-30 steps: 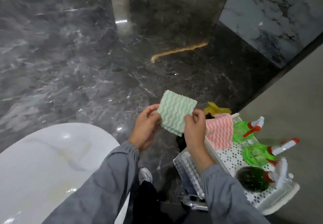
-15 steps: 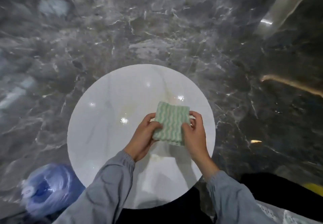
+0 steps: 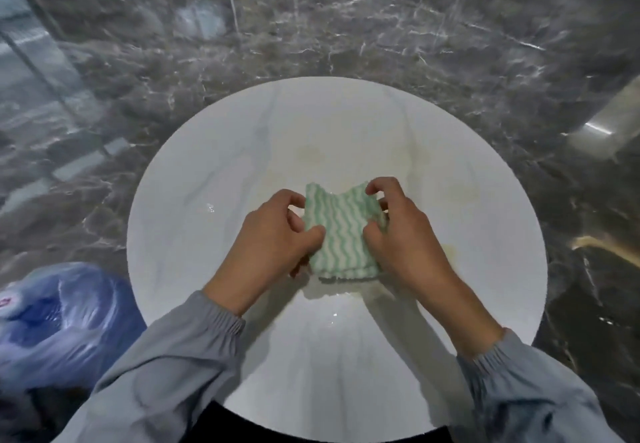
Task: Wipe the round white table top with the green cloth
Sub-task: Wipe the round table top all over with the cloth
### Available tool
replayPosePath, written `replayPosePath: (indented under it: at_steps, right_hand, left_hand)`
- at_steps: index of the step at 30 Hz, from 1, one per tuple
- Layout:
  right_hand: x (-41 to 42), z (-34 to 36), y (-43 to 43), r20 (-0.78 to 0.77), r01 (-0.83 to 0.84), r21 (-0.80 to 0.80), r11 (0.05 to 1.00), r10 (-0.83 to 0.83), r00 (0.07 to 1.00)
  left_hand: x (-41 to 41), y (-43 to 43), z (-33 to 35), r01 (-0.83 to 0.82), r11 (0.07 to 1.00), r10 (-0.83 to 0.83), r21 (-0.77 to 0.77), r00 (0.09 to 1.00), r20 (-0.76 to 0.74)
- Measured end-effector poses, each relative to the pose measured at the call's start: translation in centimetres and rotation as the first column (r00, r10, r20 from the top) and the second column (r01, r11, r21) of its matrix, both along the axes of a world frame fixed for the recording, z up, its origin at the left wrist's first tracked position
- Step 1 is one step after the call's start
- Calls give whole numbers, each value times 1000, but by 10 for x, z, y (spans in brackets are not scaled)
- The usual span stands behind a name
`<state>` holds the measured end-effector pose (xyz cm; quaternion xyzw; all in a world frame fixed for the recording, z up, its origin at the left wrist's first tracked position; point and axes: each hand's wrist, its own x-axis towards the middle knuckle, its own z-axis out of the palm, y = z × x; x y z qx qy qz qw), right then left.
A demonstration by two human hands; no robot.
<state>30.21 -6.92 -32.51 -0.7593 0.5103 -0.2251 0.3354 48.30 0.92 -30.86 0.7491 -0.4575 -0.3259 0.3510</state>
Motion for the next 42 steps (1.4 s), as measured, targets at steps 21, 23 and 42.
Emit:
replayPosePath:
  at_steps: [21,23,42]
  right_hand:
    - [-15,-62,102,-559,-526,-101,844,389,732]
    - [-35,-63,97,-547,-472,-110,875,343,764]
    - [-100,-60,91,-647,-207,-86,974,103,756]
  left_hand:
    - [-22,125,-89,-15,912,273,-409,768,580]
    - [-23,131,-94,11,882,275,-472,799,534]
    - [-38,149,-97,-104,824,331,-557,885,326]
